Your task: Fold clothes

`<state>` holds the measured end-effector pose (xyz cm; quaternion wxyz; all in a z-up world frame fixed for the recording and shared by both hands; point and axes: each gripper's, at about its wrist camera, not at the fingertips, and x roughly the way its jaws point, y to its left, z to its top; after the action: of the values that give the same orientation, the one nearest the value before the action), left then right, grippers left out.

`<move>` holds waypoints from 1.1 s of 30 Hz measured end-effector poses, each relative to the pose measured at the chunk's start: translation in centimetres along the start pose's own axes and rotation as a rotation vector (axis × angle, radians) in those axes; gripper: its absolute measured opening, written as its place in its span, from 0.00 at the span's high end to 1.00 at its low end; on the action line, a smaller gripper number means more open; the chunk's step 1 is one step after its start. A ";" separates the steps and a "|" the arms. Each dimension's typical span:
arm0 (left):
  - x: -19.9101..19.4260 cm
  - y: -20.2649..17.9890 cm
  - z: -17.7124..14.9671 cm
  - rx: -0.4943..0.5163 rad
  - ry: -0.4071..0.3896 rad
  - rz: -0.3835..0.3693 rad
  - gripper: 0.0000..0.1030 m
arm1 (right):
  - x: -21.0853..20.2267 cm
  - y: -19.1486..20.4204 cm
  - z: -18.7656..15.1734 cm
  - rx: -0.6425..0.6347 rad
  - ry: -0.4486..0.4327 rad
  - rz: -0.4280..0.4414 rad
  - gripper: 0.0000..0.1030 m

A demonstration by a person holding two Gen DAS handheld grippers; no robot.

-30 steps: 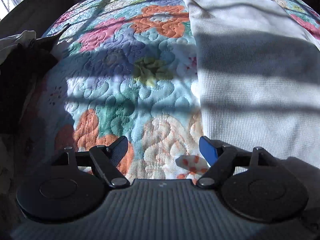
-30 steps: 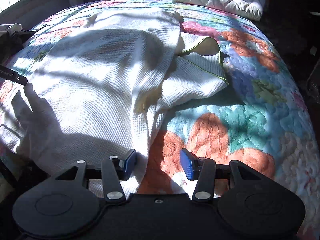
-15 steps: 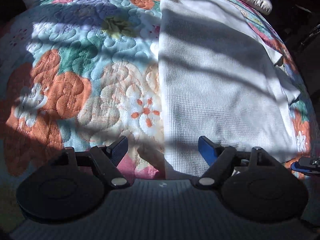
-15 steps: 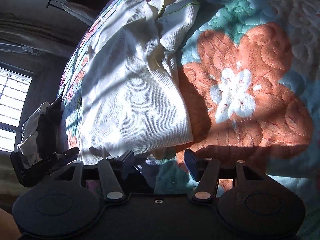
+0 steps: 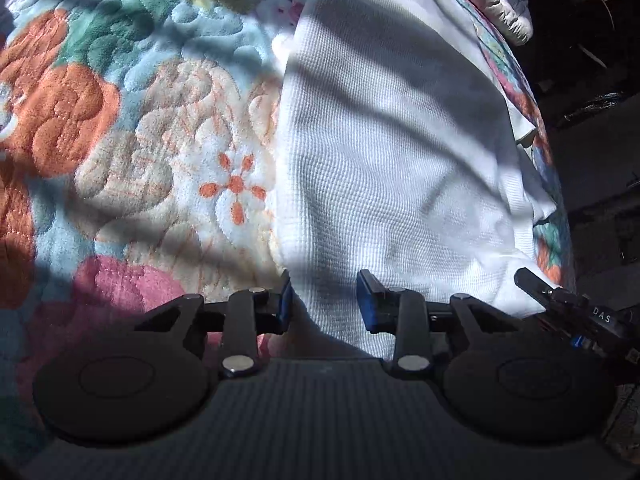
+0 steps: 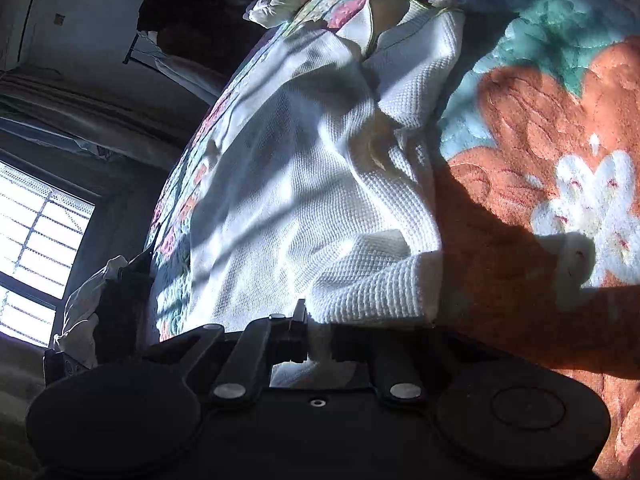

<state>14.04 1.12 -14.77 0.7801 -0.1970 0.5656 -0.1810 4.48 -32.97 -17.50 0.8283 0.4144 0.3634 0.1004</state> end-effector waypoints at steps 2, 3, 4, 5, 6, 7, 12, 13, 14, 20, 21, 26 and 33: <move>0.0 0.0 0.0 -0.015 -0.002 -0.003 0.70 | -0.7 1.1 1.1 -0.032 -0.038 0.035 0.88; 0.2 0.1 -0.1 -0.024 0.003 -0.007 0.66 | -0.8 1.6 1.6 -0.039 -0.045 0.047 0.88; 0.4 0.2 -0.1 -0.032 0.009 -0.012 0.57 | -0.9 2.0 2.1 -0.042 -0.047 0.053 0.88; 0.4 0.5 -0.1 -0.041 0.015 -0.011 0.47 | -0.9 2.2 2.5 -0.047 -0.049 0.055 0.88; 0.6 0.7 -0.2 -0.052 0.018 -0.021 0.44 | -1.0 2.5 3.0 -0.053 -0.052 0.057 0.88; 0.8 0.8 -0.1 -0.064 0.018 -0.036 0.37 | -1.1 2.6 3.5 -0.064 -0.057 0.061 0.88; 1.7 0.5 0.0 -0.117 0.048 -0.120 0.04 | -0.8 3.1 5.1 -0.100 -0.078 0.071 0.88; 1.6 -0.1 -0.1 -0.087 0.038 -0.106 0.16 | -0.7 3.0 5.2 -0.102 -0.081 0.070 0.88; 1.4 -0.6 -0.2 -0.056 0.025 -0.096 0.57 | -0.7 2.9 5.3 -0.103 -0.082 0.071 0.88; -2.1 -2.8 0.5 0.053 -0.131 -0.026 0.94 | -1.0 3.5 5.6 -0.183 -0.065 0.091 0.88; -3.0 -3.0 0.7 0.061 -0.160 -0.022 0.94 | -1.4 3.8 5.5 -0.213 -0.063 0.102 0.88; -6.4 -3.5 1.9 0.075 -0.219 -0.071 0.95 | -3.0 3.9 5.9 -0.184 -0.038 0.168 0.89; -4.8 -6.1 10.6 0.169 -0.276 -0.047 0.95 | -0.8 7.1 12.1 -0.272 -0.114 0.145 0.89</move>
<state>22.36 -0.59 -4.74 0.8597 -0.1667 0.4311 -0.2175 13.18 -36.19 -6.95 0.8867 0.3285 0.2679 0.1844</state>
